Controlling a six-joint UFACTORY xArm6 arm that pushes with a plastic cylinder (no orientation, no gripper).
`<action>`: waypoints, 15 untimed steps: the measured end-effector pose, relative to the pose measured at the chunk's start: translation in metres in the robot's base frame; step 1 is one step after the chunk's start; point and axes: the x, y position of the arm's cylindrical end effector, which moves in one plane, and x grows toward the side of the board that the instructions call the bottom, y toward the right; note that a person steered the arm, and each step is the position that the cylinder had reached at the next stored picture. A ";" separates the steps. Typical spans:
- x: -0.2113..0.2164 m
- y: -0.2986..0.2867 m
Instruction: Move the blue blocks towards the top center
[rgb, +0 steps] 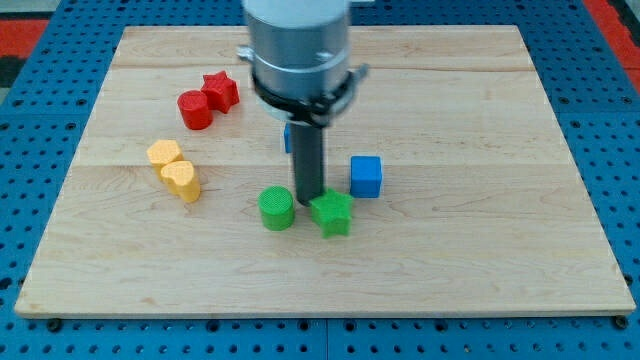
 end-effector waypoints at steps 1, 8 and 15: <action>0.001 0.074; -0.057 0.014; -0.193 -0.085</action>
